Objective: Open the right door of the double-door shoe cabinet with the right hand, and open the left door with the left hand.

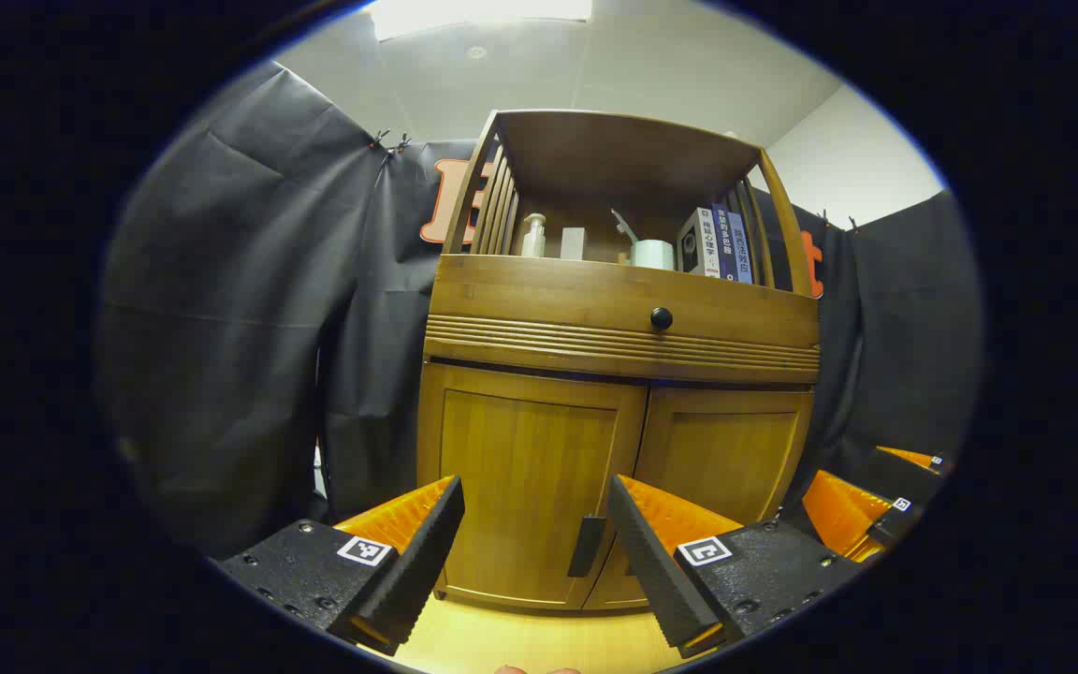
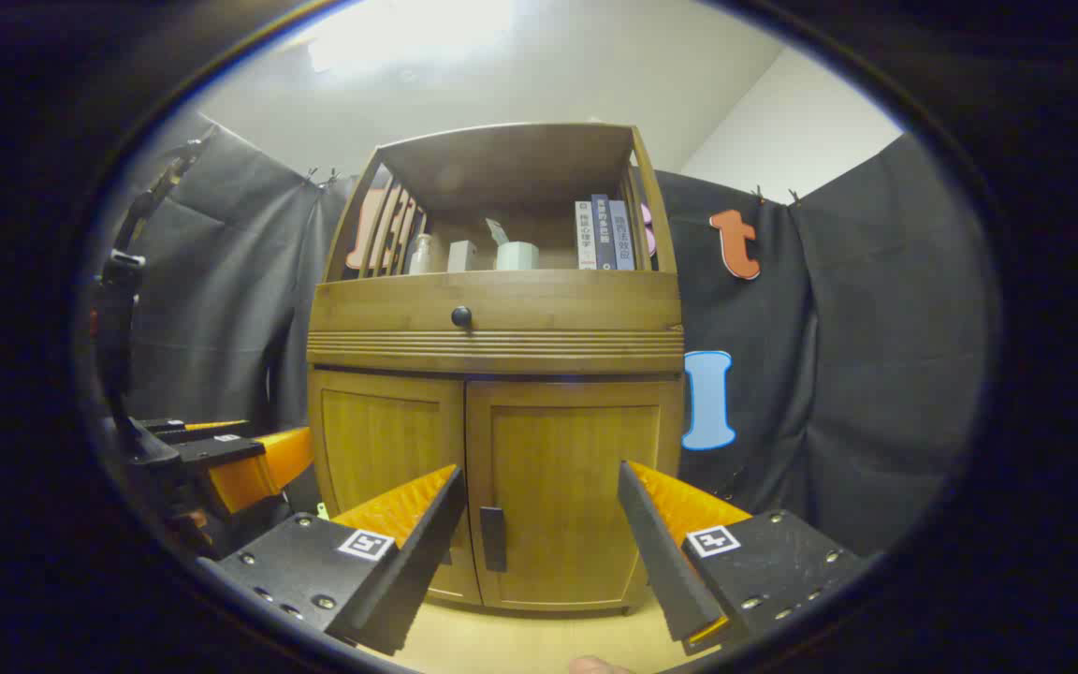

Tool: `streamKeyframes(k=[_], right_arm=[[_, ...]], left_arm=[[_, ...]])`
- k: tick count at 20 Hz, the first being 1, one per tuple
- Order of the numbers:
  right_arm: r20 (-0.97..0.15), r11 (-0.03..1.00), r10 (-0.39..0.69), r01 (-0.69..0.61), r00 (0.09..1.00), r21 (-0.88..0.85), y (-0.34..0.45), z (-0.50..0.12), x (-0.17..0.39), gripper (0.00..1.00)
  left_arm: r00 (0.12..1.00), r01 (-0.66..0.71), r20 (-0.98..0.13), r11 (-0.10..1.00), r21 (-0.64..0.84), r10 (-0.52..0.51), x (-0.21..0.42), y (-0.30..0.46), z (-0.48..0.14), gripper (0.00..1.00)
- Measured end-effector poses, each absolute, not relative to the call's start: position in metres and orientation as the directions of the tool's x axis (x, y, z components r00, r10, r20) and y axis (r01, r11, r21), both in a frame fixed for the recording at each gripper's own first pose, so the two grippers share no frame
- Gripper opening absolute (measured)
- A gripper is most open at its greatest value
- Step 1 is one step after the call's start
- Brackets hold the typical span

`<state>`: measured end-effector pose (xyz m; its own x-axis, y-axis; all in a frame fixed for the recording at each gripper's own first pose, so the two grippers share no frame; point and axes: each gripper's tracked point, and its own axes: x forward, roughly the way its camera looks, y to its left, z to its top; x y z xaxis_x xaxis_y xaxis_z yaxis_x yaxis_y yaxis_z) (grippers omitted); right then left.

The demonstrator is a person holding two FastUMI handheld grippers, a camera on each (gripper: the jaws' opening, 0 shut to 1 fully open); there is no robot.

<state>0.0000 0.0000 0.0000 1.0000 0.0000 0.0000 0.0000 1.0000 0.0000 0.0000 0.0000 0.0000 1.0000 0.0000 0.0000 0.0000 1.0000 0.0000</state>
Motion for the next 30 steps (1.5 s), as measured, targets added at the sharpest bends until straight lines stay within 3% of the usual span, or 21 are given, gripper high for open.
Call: streamKeyframes(k=[11, 12, 13, 20, 25, 26, 30], right_arm=[[-0.043, 0.999, -0.014, 0.016, 0.999, 0.041, 0.006, -0.017, 0.023, 0.97], [-0.044, 0.999, -0.009, 0.011, 0.999, 0.045, 0.008, -0.017, 0.025, 0.97], [-0.047, 0.999, -0.007, 0.009, 0.999, 0.048, 0.01, -0.018, 0.027, 0.97], [-0.068, 0.999, -0.011, 0.014, 0.998, 0.045, 0.017, -0.033, 0.043, 0.97], [-0.121, 0.999, -0.011, 0.017, 0.993, 0.048, 0.027, -0.065, 0.072, 0.97], [-0.14, 0.999, -0.004, 0.01, 0.99, 0.046, 0.031, -0.075, 0.08, 0.97], [-0.233, 0.999, 0.045, -0.039, 0.972, 0.032, 0.056, -0.119, 0.118, 0.97]], left_arm=[[1.0, 0.014, 0.023, 1.0, 0.019, -0.014, 0.021, 0.005, 0.002, 0.92], [1.0, 0.012, 0.028, 1.0, 0.023, -0.013, 0.022, 0.006, 0.003, 0.95], [0.999, 0.011, 0.033, 1.0, 0.027, -0.012, 0.023, 0.008, 0.005, 0.92], [0.999, 0.003, 0.054, 0.999, 0.036, -0.005, 0.028, 0.017, 0.008, 0.92], [0.998, -0.053, 0.031, 0.997, 0.048, 0.052, 0.029, 0.045, 0.001, 0.95], [0.997, -0.072, 0.029, 0.996, 0.053, 0.07, 0.029, 0.054, 0.0, 0.91], [0.989, -0.146, 0.025, 0.986, 0.08, 0.144, 0.025, 0.086, -0.001, 0.91]])
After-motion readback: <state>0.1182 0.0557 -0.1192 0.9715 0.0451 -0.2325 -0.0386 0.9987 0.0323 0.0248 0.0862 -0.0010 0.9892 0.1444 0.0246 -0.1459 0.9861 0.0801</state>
